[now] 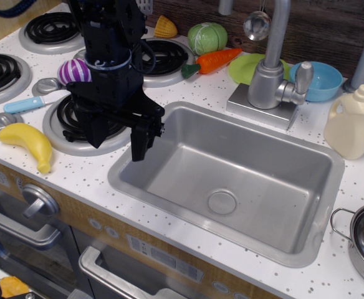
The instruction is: Put detergent in sink
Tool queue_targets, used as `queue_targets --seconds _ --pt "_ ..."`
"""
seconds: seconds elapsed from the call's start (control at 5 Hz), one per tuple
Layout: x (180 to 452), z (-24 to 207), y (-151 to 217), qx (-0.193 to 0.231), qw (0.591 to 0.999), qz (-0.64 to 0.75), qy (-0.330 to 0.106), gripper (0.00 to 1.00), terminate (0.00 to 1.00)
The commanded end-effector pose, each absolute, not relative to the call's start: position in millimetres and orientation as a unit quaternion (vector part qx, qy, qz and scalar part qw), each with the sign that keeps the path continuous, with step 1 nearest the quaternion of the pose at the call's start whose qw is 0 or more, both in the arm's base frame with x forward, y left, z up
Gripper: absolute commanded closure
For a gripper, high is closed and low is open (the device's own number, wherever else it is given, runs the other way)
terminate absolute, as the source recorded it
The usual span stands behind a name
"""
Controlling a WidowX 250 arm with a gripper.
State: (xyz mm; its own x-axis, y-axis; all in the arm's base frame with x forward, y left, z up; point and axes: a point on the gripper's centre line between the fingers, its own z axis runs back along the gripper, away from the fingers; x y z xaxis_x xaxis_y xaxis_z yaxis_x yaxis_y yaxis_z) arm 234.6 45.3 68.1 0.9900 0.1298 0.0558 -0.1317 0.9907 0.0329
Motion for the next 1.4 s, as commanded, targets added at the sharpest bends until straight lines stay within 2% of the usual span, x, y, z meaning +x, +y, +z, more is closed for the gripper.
queue_targets --seconds 0.0,0.2,0.8,1.2 --pt "235 68 45 0.018 0.997 0.066 -0.027 0.00 0.00" --pt "252 81 1 -0.011 0.993 0.112 -0.020 0.00 0.00" --pt "317 131 -102 -0.011 0.968 0.223 -0.114 0.00 0.00" --pt "361 139 -146 -0.024 0.947 0.289 -0.140 0.00 0.00"
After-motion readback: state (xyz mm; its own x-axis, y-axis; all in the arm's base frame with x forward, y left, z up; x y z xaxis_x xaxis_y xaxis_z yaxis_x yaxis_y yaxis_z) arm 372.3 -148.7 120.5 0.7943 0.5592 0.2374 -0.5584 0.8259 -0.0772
